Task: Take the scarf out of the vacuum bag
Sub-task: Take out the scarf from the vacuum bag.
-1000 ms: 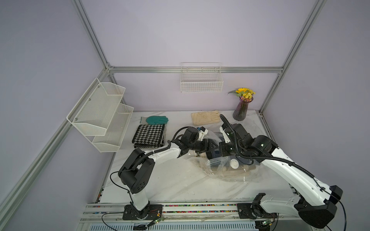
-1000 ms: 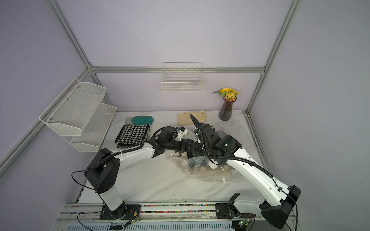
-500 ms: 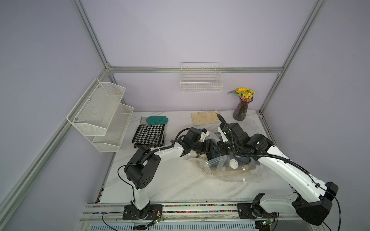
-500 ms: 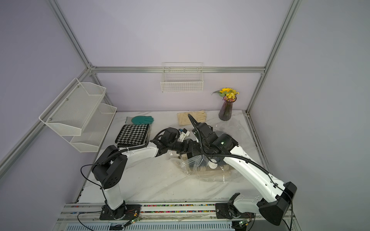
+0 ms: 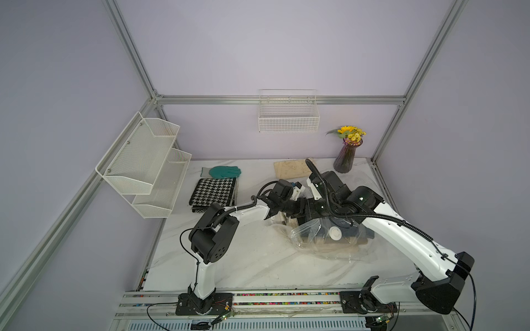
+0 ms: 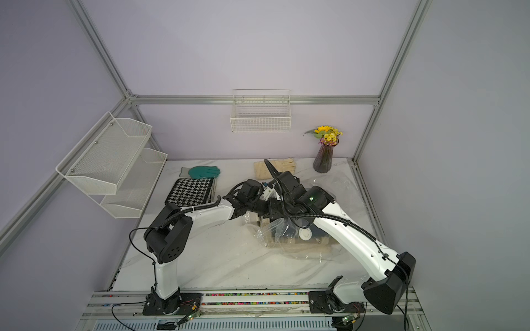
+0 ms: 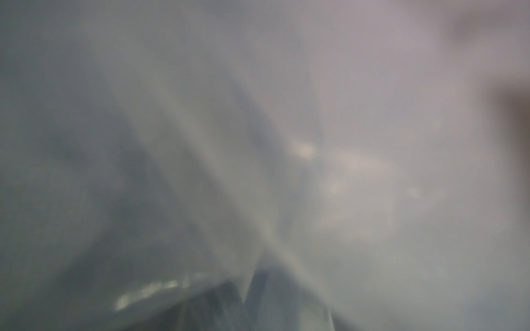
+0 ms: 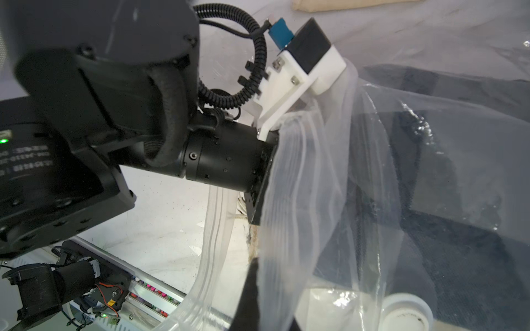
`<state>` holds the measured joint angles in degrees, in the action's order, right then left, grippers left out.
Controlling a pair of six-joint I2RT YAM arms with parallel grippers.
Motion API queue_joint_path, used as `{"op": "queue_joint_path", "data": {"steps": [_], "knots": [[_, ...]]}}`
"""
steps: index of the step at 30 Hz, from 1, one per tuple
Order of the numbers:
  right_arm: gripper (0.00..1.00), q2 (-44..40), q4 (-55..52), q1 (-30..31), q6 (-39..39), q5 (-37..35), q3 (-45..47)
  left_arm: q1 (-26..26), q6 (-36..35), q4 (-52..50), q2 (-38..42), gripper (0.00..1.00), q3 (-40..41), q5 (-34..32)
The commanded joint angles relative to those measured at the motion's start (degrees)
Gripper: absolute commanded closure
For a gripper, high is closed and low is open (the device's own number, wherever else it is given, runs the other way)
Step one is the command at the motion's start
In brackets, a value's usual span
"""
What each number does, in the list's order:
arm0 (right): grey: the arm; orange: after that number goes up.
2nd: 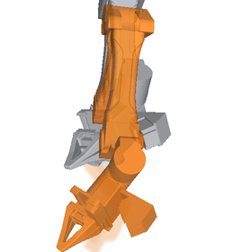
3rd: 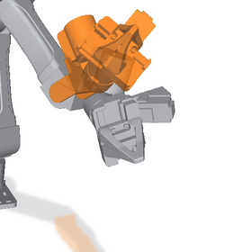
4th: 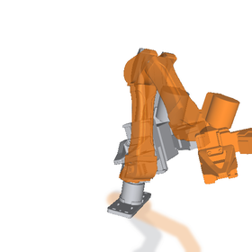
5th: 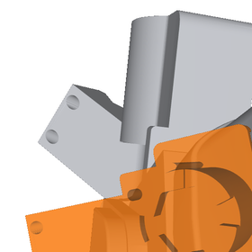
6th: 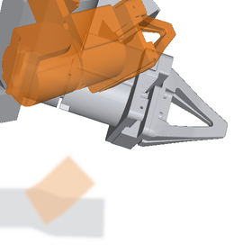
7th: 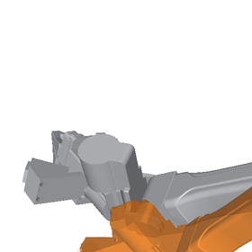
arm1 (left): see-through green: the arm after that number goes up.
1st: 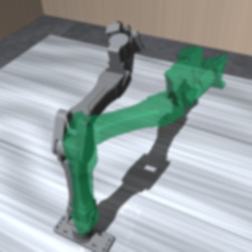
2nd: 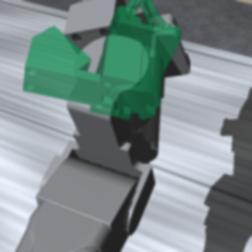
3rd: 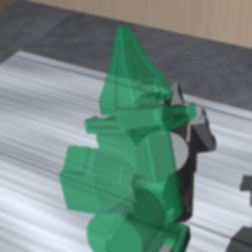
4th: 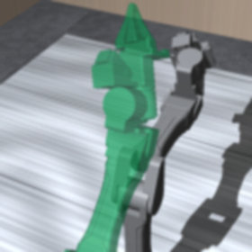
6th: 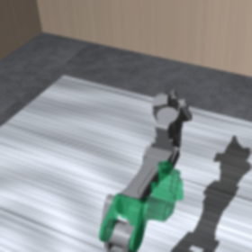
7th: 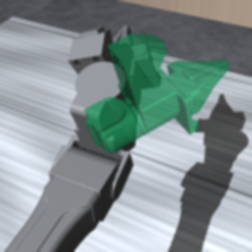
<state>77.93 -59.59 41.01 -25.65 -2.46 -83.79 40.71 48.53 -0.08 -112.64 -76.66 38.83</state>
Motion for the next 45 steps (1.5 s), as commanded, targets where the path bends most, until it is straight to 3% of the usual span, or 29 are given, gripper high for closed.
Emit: {"op": "queue_joint_path", "data": {"steps": [1, 9, 15, 21, 29, 40, 45], "knots": [[0.95, -0.54, 1.93, 0.14, 0.43, 1.50, -1.70, 1.22, -1.06, -0.18, -0.25, 0.29, -1.44, 2.44], [0.95, -1.37, 3.06, 0.12, 0.37, 1.30, 0.02, 1.19, 1.36, 5.01, 4.32, 0.30, -0.18, 5.47], [0.95, -2.10, 4.04, 0.12, 0.20, 1.27, 1.08, 1.18, 10.38, 18.67, 3.76, 0.29, 1.74, 11.32], [0.95, -2.43, 4.35, 0.12, 0.47, 1.30, 1.90, 1.21, 5.61, 8.94, 2.91, 0.30, 0.26, 8.10], [0.95, -2.67, 4.90, 0.12, 1.39, 0.86, 2.48, 1.19, -6.99, -14.97, 3.89, 0.29, -1.46, -6.01], [0.95, -2.43, 6.15, 0.12, 1.85, 1.35, 3.19, 1.79, -4.24, -9.67, 1.28, 0.28, -4.98, -0.13], [0.95, -2.47, 6.41, 0.16, 1.99, 1.15, 3.75, 1.90, 1.45, -0.41, 0.54, 0.28, -5.43, 6.33]]}}
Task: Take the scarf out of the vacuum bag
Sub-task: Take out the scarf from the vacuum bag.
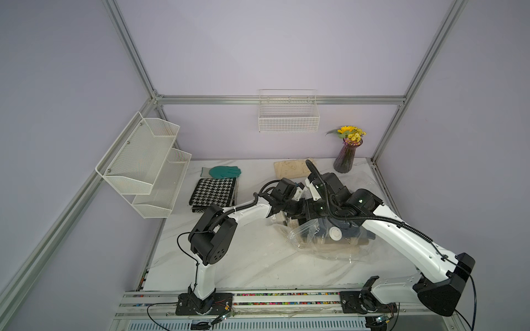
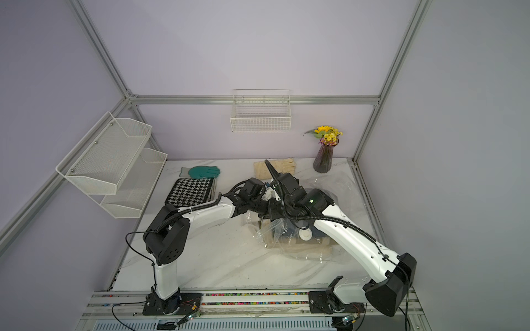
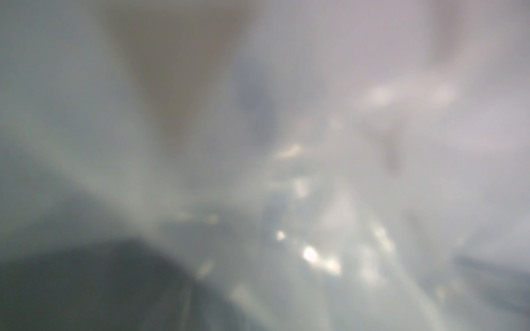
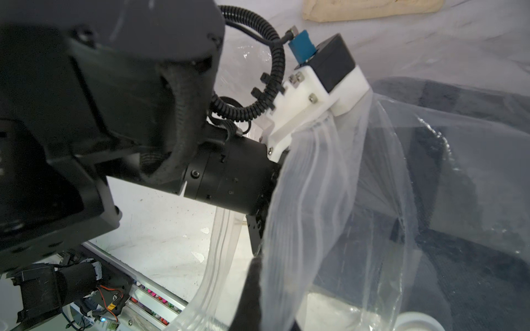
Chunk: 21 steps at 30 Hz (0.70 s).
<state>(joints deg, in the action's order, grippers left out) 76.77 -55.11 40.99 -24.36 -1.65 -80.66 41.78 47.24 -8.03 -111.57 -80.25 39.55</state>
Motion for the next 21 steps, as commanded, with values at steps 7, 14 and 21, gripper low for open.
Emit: {"op": "queue_joint_path", "data": {"steps": [7, 14, 21], "knots": [[0.95, -1.88, 1.89, 0.09, 0.61, 0.20, 0.59, 0.94, 0.88, 0.39, -3.96, 0.29, -4.21, 4.40], [0.95, -1.89, 2.35, 0.14, 0.77, 0.29, 0.66, 1.19, -2.59, -8.49, -4.98, 0.55, -6.58, 1.30], [0.95, -1.71, 2.62, 0.14, 0.73, 0.09, 0.72, 1.81, -3.86, -8.55, -3.22, 0.92, -6.15, 1.98]]}}
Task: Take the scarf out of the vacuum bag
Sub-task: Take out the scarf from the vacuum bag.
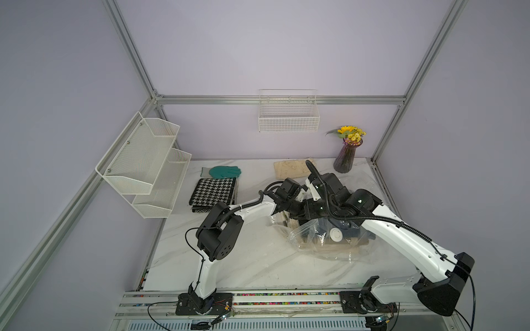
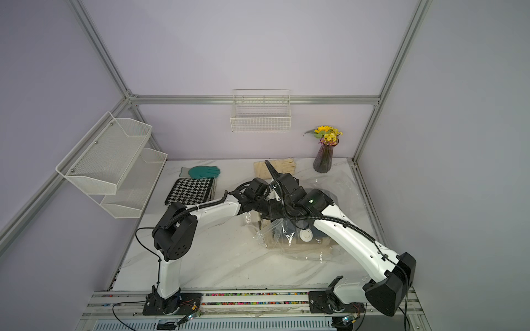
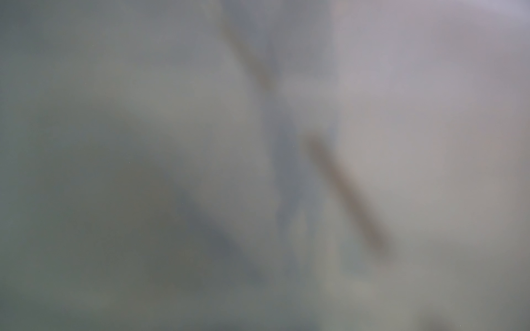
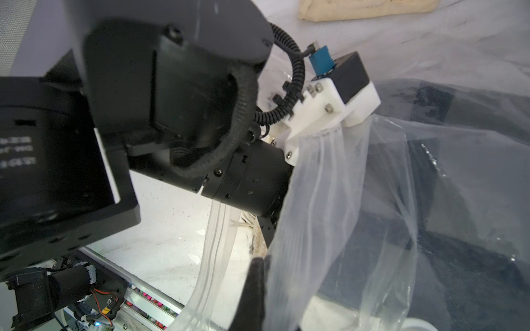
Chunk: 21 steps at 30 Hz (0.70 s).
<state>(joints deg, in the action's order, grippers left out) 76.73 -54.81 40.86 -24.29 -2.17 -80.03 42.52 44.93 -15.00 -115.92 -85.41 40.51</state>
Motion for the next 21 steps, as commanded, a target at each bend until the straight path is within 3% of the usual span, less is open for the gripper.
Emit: {"op": "queue_joint_path", "data": {"steps": [1, 21], "knots": [[0.95, -1.50, 2.48, 0.27, 0.67, 0.68, 0.12, 1.03, -1.68, -1.59, 1.56, 0.97, -1.03, 1.14], [0.95, -1.42, 1.37, 0.27, -0.80, -3.14, 0.21, 0.63, -2.56, -1.34, 9.64, 1.00, -4.06, -0.73]]}}
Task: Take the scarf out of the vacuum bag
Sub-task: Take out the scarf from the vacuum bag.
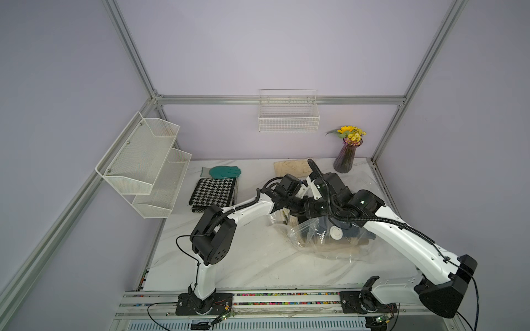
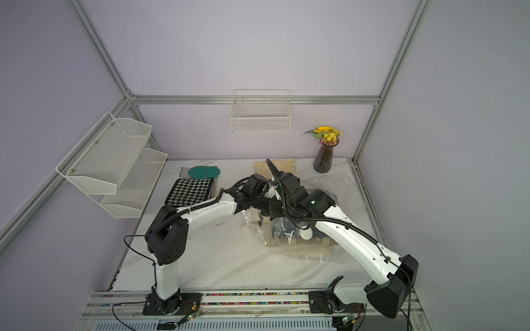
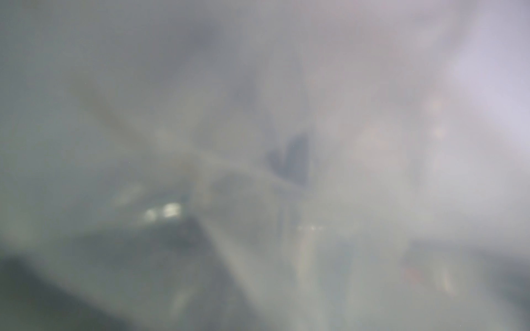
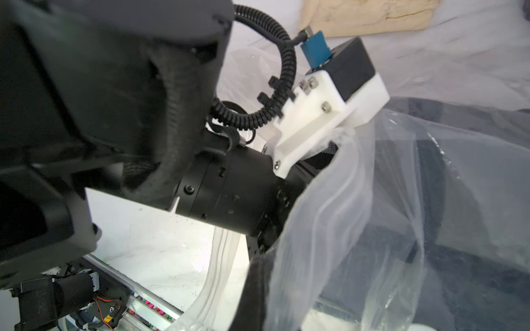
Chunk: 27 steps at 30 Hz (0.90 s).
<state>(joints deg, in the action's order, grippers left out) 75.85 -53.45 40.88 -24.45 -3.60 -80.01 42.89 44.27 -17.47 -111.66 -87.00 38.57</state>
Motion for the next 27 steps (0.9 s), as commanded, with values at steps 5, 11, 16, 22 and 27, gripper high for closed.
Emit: {"op": "queue_joint_path", "data": {"steps": [5, 11, 16, 22, 27], "knots": [[0.95, -0.60, -0.34, 0.25, -0.87, -2.63, 0.23, 0.08, -1.89, 0.63, 6.74, 1.00, -3.16, 0.99], [0.95, -0.58, -1.47, 0.23, -1.65, -5.54, -0.20, -0.35, -5.72, -8.02, 7.31, 1.00, -5.89, -1.65], [0.95, -0.19, -1.95, 0.16, -2.50, -7.29, 0.03, -0.98, -7.57, -11.12, 8.56, 1.00, -5.99, -2.84], [0.95, 0.12, -1.94, 0.07, -2.98, -8.07, 0.39, -2.22, -9.39, -14.15, 9.90, 1.00, -6.85, -3.71], [0.95, 0.17, -2.05, -0.14, -2.89, -8.27, 0.38, -3.49, -12.70, -19.59, 10.36, 1.00, -7.71, -4.80]]}}
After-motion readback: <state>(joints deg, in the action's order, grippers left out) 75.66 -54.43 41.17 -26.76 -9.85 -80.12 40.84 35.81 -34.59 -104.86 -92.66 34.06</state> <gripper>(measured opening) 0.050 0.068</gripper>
